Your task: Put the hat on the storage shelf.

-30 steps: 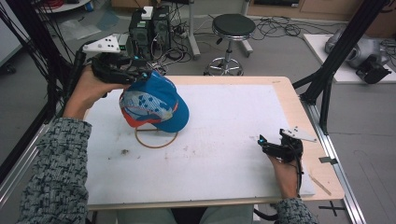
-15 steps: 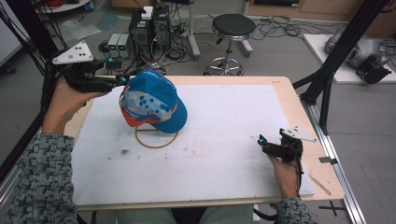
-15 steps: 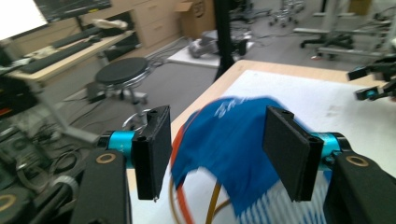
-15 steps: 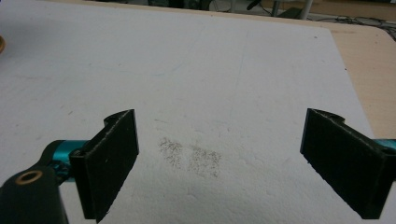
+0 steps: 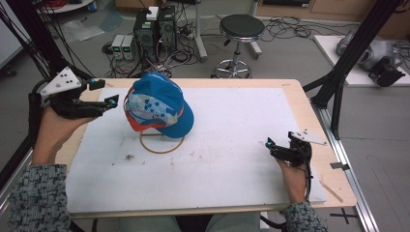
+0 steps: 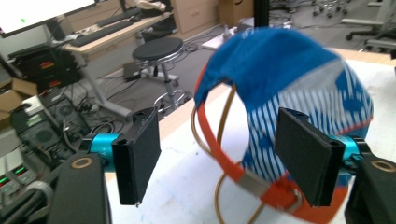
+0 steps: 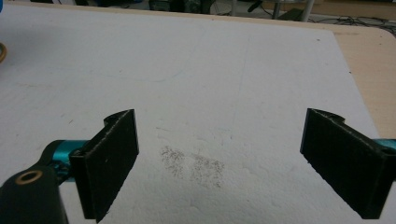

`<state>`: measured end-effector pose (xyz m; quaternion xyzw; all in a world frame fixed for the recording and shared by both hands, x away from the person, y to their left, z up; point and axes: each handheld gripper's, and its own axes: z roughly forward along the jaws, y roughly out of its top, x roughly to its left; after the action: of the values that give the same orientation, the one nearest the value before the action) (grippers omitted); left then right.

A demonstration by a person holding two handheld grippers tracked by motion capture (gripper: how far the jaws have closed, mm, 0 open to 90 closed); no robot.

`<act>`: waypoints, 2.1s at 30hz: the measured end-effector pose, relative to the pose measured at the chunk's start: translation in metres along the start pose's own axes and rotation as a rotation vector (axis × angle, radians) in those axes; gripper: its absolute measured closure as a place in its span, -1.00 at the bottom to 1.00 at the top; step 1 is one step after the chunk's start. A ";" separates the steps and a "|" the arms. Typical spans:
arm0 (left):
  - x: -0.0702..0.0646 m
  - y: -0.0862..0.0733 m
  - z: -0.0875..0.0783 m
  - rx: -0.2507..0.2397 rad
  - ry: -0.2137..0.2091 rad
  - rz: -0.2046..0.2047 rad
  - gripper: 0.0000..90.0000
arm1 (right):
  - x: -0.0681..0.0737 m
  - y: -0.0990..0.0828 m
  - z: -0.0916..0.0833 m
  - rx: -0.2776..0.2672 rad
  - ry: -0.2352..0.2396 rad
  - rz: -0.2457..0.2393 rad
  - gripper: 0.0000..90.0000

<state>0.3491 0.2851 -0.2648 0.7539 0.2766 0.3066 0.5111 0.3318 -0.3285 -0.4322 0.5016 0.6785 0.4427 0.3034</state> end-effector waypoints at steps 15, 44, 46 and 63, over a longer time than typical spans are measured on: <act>-0.020 -0.042 -0.015 -0.003 0.074 -0.063 -0.45 | 0.003 0.002 0.003 -0.004 0.006 -0.006 -0.77; -0.064 -0.132 -0.012 0.029 0.147 -0.160 -0.51 | 0.001 0.001 0.001 -0.007 0.002 -0.004 -0.77; -0.065 -0.133 -0.011 0.024 0.146 -0.164 -0.52 | 0.001 0.002 0.001 -0.005 0.005 -0.001 -0.77; -0.071 -0.148 0.003 0.052 0.100 -0.185 -0.54 | 0.001 0.001 -0.001 -0.002 -0.005 -0.020 -0.77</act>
<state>0.2895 0.2797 -0.4175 0.7219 0.3778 0.2882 0.5031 0.3310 -0.3273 -0.4312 0.4953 0.6825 0.4391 0.3100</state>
